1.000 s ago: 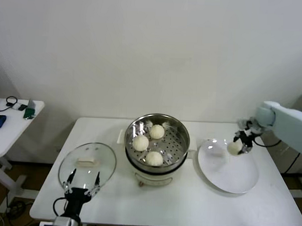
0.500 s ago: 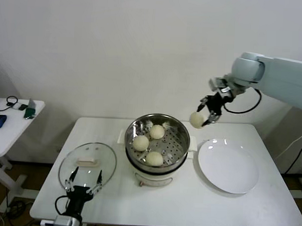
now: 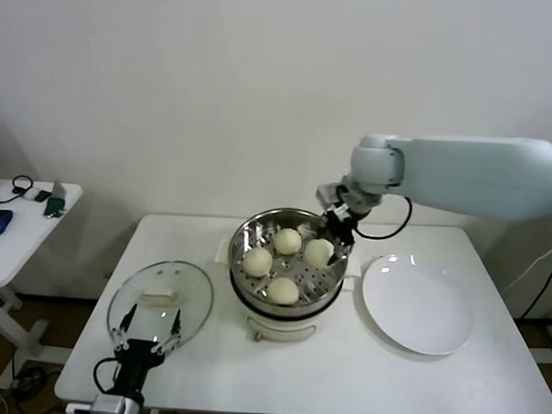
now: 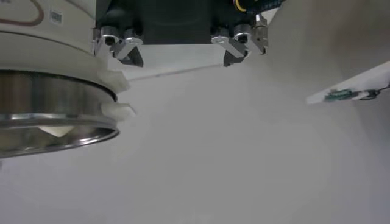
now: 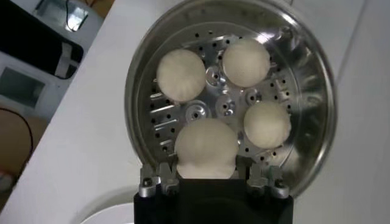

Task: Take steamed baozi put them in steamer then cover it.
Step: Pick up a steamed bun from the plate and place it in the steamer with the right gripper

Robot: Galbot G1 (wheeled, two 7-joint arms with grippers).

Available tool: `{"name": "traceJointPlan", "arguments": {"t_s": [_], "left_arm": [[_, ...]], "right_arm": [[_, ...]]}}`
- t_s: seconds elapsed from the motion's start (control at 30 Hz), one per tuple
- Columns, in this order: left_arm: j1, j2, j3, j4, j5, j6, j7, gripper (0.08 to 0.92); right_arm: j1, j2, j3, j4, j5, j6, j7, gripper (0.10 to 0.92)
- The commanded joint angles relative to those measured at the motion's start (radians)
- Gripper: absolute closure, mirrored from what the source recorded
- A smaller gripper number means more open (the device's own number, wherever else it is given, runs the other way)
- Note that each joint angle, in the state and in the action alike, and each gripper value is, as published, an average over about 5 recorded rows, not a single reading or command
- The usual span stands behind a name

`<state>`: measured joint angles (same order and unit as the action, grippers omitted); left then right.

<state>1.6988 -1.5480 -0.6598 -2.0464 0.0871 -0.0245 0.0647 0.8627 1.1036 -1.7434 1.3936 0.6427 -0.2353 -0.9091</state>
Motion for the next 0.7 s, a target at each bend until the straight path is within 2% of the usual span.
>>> {"name": "traceJointPlan", "arguments": {"t_s": [0.03,0.47,0.7], "left_arm": [[-0.001,-0.002,-0.005,-0.001,-0.003,-0.001,0.000,0.177],[-0.017,-0.008,-0.006,0.005,-0.003,0.006,0.002,0.177],[-0.022,-0.009,-0.005,-0.005,0.001,0.015,0.006,0.177]], "right_arm": [[-0.129,0.078,-0.005,-0.124,-0.076,-0.018,0.032,0.381],[-0.159,0.093,0.023,-0.170,-0.053,0.005,0.007,0.369],[-0.071,0.047,0.069,-0.189,0.065,0.070,-0.080,0.231]]}}
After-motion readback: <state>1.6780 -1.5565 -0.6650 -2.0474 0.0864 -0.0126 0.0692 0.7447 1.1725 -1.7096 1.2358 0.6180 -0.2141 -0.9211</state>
